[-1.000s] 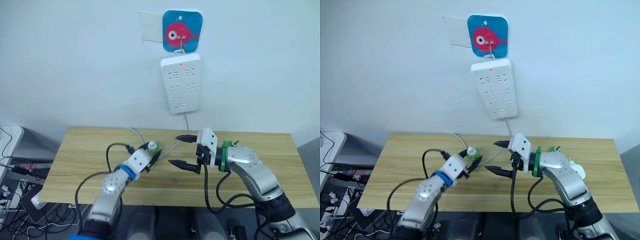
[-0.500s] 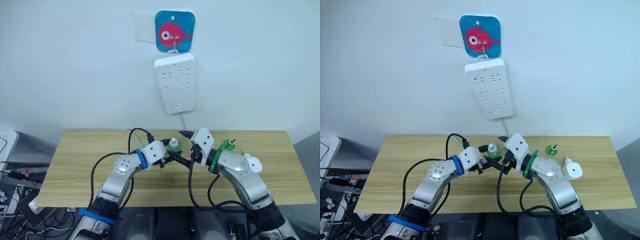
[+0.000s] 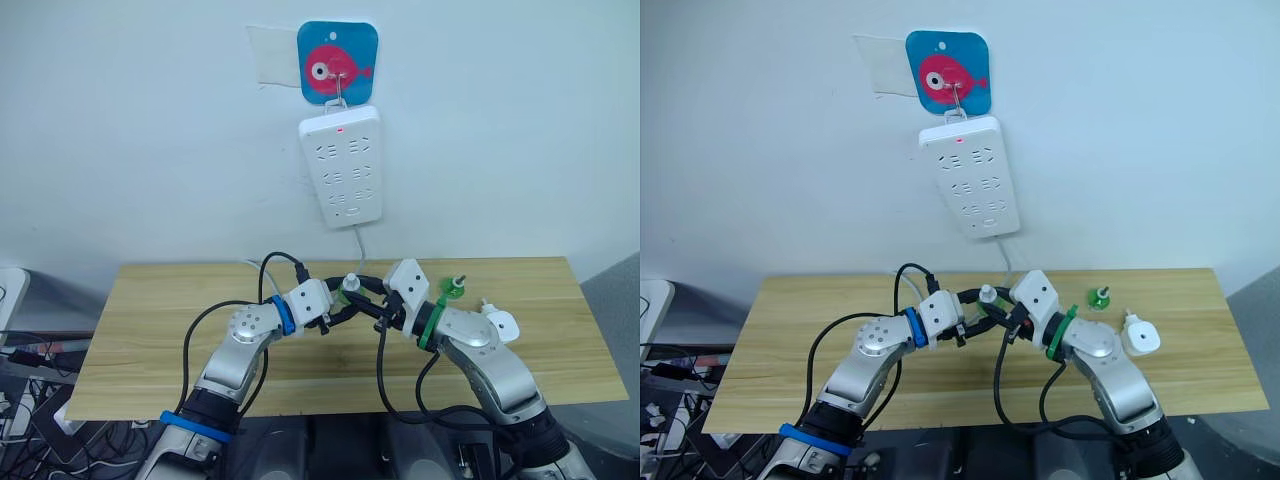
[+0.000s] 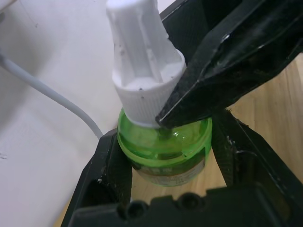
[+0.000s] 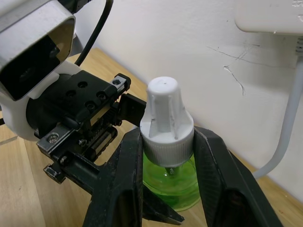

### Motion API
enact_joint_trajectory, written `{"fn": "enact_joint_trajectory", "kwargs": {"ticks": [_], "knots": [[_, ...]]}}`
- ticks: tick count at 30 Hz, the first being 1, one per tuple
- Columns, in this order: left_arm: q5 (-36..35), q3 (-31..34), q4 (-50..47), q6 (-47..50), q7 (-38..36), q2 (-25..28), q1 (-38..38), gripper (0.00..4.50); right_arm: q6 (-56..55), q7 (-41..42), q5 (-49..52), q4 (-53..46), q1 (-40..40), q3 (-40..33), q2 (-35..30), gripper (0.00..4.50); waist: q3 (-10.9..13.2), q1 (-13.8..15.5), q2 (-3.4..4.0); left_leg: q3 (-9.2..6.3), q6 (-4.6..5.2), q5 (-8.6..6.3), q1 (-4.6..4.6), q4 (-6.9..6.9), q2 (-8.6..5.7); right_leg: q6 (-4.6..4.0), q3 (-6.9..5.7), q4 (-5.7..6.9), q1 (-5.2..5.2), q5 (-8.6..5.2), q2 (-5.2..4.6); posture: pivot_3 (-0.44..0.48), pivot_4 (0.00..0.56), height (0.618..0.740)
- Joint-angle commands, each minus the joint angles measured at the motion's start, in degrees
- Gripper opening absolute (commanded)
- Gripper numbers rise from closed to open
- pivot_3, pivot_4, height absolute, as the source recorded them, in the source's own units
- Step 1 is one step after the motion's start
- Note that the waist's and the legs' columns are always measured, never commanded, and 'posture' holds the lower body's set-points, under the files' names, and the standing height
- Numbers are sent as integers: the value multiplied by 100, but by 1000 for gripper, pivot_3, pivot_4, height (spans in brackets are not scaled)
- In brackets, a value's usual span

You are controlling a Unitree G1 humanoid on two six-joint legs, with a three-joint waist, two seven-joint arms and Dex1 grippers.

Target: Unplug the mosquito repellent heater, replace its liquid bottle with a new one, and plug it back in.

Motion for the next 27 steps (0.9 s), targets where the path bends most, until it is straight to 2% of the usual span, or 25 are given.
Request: {"fn": "enact_joint_trajectory", "kwargs": {"ticks": [1,6,9,12,15,22,25,27], "knots": [[-7,-146,-101,-323,-348,166,121,2238,-226,505,302,-332,23,11,-190,1115,0,-1,0,0,0,0,0,0,0,0,0,0,0,0,0,-61,224,740],[-180,-431,23,-956,-1386,503,124,2238,-754,2160,604,48,-328,357,-819,1115,0,-9,0,3,1,0,1,1,0,0,1,-2,1,0,1,-57,219,740],[-210,-581,124,-1227,-1873,639,57,2238,-1036,2884,738,655,-732,404,-875,1115,0,-18,0,4,2,0,3,3,2,0,0,-1,4,0,3,-53,220,740],[-151,-663,308,-1424,-2150,725,-38,2238,-1628,3643,614,1409,-1175,530,-917,1115,0,-22,0,4,2,0,2,3,4,0,0,-2,3,0,5,-50,220,740],[-153,-647,402,-1493,-2209,705,-103,2238,-1813,3882,623,1811,-1442,493,-830,1115,0,-13,0,4,2,0,1,6,3,0,-2,-3,4,0,5,-41,225,740],[-39,-494,588,-1473,-1842,512,-217,2238,-1618,3689,703,1461,-1158,128,-1025,3417,0,0,0,2,1,0,1,9,3,0,-1,0,4,0,1,-29,227,740],[-52,-353,524,-1310,-1480,405,-139,2238,-1134,3117,845,750,-593,-169,-1113,4471,0,16,0,0,1,0,1,8,3,0,-1,0,4,0,1,-31,228,740],[-78,-244,413,-1151,-1173,307,-24,2238,-1004,2436,701,256,-117,-363,-1012,4471,0,22,0,-1,1,0,0,7,3,0,-1,1,3,0,1,-32,226,740]]}}
